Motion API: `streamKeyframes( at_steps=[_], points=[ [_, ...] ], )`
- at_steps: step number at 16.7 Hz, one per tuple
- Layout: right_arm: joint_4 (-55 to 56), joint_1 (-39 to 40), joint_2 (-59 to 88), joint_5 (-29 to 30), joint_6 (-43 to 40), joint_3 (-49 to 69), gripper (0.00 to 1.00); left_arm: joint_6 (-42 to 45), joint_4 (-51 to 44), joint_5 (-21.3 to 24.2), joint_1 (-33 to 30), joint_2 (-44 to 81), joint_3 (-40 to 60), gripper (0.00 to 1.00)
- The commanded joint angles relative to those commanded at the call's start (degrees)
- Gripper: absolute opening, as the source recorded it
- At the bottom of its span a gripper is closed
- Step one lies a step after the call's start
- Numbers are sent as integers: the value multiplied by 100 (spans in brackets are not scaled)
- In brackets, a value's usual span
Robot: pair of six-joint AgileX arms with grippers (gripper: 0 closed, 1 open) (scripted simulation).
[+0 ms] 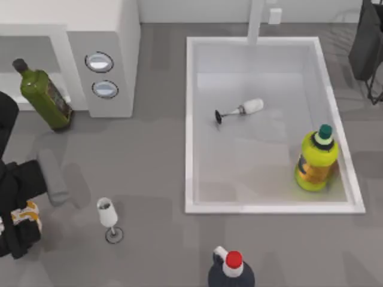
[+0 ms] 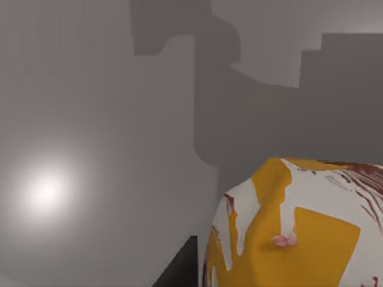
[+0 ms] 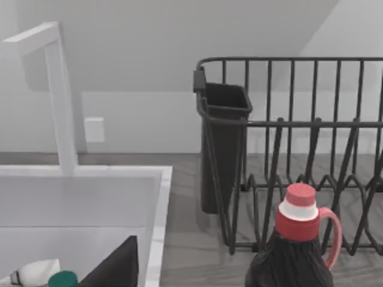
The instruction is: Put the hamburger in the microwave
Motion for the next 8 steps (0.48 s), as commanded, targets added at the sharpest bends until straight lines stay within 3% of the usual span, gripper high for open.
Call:
streamKeyframes(
  at_steps=[8],
  points=[
    [0, 0, 0, 0, 0, 0, 100, -51, -2036, 0, -16, -786, 1180, 0]
  ],
)
